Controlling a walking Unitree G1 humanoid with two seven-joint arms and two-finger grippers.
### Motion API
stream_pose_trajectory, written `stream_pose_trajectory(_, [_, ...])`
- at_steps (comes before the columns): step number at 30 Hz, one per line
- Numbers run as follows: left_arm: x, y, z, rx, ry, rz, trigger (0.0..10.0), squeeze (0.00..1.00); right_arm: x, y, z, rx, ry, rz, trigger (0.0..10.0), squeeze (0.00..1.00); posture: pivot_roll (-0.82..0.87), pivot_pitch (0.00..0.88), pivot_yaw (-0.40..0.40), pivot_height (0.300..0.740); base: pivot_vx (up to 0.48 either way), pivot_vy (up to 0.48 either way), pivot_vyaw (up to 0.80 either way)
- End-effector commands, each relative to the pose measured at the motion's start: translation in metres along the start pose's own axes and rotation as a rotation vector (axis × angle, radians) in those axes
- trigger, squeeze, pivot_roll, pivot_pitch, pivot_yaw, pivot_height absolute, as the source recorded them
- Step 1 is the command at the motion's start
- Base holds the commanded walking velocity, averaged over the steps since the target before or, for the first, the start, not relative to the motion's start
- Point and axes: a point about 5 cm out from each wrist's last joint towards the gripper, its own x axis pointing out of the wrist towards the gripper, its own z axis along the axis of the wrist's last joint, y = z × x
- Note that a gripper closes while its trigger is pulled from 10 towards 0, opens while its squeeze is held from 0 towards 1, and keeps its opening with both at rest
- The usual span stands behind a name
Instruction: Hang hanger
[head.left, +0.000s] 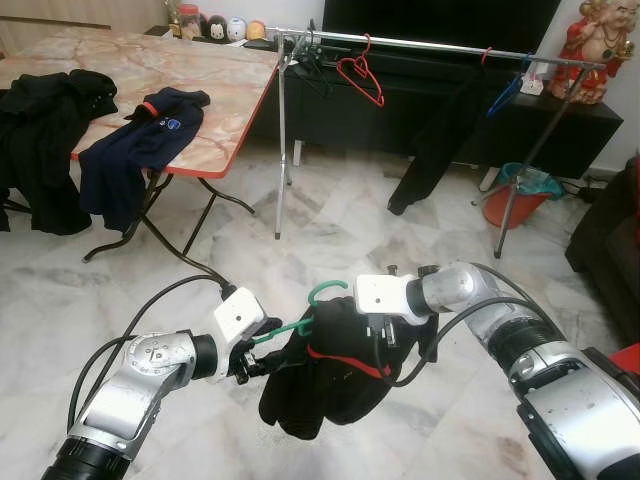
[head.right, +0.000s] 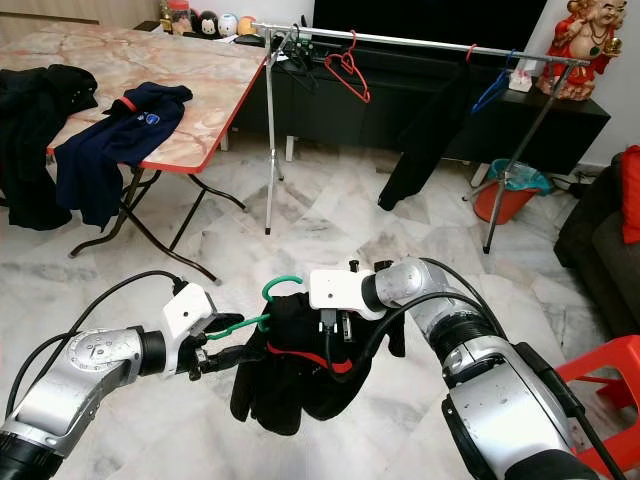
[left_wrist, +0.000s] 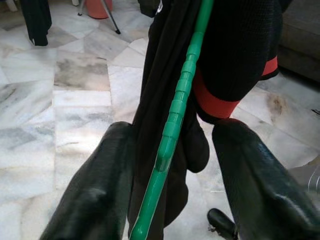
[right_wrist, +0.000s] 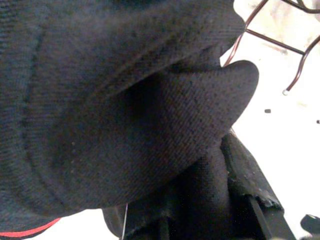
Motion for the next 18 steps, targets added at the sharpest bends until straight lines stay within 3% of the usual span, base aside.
stream_pose_trajectory(1, [-0.0033,0.001,0.002,-0.012,-0.01,-0.004,0.0,0.0,-0.007,-0.0055,0.0014,-0.008,-0.021,-0.029,10.0,0.0,0.2,0.0,-0.085,0.74,0.0,0.0,0.0])
stream_pose_trajectory(11, [-0.0127,0.0039,-0.0024,-0.04,0.008,0.002,0.0,0.0,-0.0095,-0.0049,-0.0011,0.007,-0.025,-0.026,10.0,0.0,0.2,0.0,-0.085,0.74,0.0,0.0,0.0])
stream_pose_trajectory(18, [-0.0094,0.0012,-0.0017,-0.054,-0.003,-0.008,0.0,0.0,-0.0093,-0.0051,0.0,0.011,-0.035,-0.024,10.0,0.0,0.2,0.0,-0.089,0.74,0.0,0.0,0.0])
